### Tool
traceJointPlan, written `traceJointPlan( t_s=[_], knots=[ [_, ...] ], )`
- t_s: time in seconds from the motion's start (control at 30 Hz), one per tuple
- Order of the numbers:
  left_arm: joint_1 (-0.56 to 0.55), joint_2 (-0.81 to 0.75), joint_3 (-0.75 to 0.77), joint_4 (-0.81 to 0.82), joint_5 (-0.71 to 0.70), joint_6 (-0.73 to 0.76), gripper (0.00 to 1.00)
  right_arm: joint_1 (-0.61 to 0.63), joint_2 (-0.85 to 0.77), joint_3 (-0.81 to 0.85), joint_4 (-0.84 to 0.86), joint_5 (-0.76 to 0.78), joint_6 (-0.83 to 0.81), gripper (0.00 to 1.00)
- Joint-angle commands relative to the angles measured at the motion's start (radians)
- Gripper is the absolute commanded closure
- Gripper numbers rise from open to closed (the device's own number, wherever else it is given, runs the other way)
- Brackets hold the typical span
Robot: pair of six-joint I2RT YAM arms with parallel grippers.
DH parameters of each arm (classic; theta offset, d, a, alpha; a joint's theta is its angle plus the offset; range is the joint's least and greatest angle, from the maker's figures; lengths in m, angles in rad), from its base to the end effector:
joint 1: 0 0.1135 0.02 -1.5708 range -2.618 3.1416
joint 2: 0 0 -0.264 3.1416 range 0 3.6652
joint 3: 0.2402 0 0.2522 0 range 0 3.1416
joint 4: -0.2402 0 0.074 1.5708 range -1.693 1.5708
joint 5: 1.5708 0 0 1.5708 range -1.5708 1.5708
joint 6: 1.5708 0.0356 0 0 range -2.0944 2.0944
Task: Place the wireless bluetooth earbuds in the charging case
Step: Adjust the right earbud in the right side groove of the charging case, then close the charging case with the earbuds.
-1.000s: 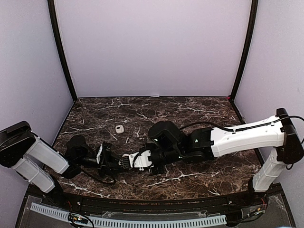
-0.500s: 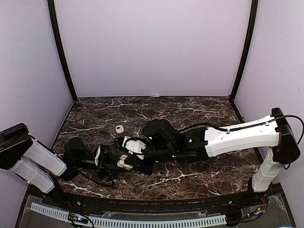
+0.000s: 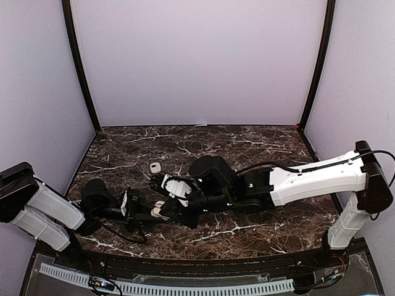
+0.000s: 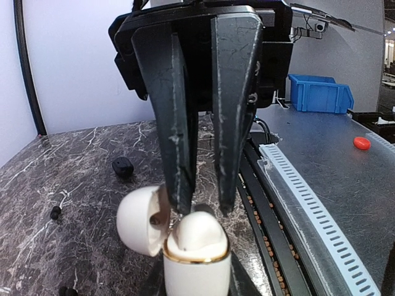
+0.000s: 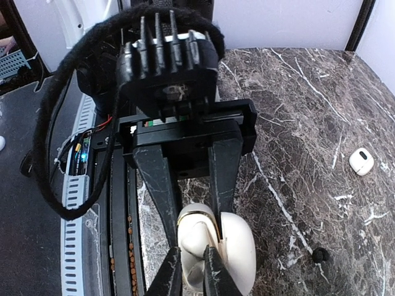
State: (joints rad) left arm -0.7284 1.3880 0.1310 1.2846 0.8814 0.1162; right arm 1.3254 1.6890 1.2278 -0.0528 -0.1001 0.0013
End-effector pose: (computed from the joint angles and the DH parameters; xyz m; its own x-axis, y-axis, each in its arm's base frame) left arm 0.1319 -0.1545 0.1613 0.1363 -0.0227 -0.9904 0.9899 -0.0364 0.1370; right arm 0.0919 0.3816 0.2666 -0.1207 -0.4767 -0.8707 -0.9862 0.1579 0.0503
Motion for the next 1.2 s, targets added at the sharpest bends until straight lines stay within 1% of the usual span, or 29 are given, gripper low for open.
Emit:
traceJointPlan(
  t_s=[0.0,0.1,0.23,0.27,0.33,0.43,0.53,0.63,0.73,0.8,0.9,1.07,1.1,1.17],
  knots=[
    [-0.005,-0.027,0.000,0.054,0.007,0.010,0.92,0.013,-0.067,-0.034,0.061,-0.039,-0.058,0.86],
    [-0.006,-0.032,-0.003,0.057,0.018,0.021,0.92,-0.010,-0.098,-0.076,0.089,-0.027,-0.077,0.87],
    [-0.006,-0.045,-0.022,0.080,0.037,0.052,0.94,-0.080,-0.157,-0.205,0.254,-0.068,-0.047,0.88],
    [-0.006,-0.048,-0.027,0.087,0.037,0.056,0.94,-0.100,-0.159,-0.225,0.285,-0.088,-0.033,0.90],
    [-0.007,-0.051,-0.029,0.089,0.046,0.061,0.95,-0.130,-0.149,-0.255,0.346,-0.113,-0.010,1.00],
    [-0.006,-0.044,-0.025,0.093,0.071,0.057,0.97,-0.140,-0.107,-0.247,0.363,-0.142,-0.036,1.00],
    [-0.006,-0.031,-0.025,0.118,0.110,0.044,1.00,-0.140,-0.046,-0.200,0.340,-0.176,-0.038,1.00],
    [-0.006,-0.018,-0.022,0.137,0.118,0.030,1.00,-0.139,0.009,-0.139,0.296,-0.259,-0.056,1.00],
    [-0.006,-0.008,-0.011,0.121,0.104,0.018,1.00,-0.129,0.029,-0.122,0.317,-0.352,-0.072,1.00],
    [-0.007,0.000,0.010,0.075,0.076,-0.007,1.00,-0.122,0.018,-0.138,0.362,-0.393,-0.072,1.00],
    [-0.006,0.012,0.077,-0.071,0.014,-0.048,1.00,-0.122,-0.037,-0.205,0.484,-0.408,-0.040,1.00],
    [-0.005,0.028,0.204,-0.351,-0.173,-0.102,1.00,-0.126,-0.181,-0.422,0.821,-0.440,-0.044,1.00],
    [-0.002,0.031,0.212,-0.369,-0.201,-0.108,1.00,-0.131,-0.201,-0.453,0.849,-0.421,-0.039,1.00],
    [0.009,0.037,0.211,-0.372,-0.269,-0.129,1.00,-0.151,-0.228,-0.486,0.841,-0.316,-0.020,1.00]
  ],
)
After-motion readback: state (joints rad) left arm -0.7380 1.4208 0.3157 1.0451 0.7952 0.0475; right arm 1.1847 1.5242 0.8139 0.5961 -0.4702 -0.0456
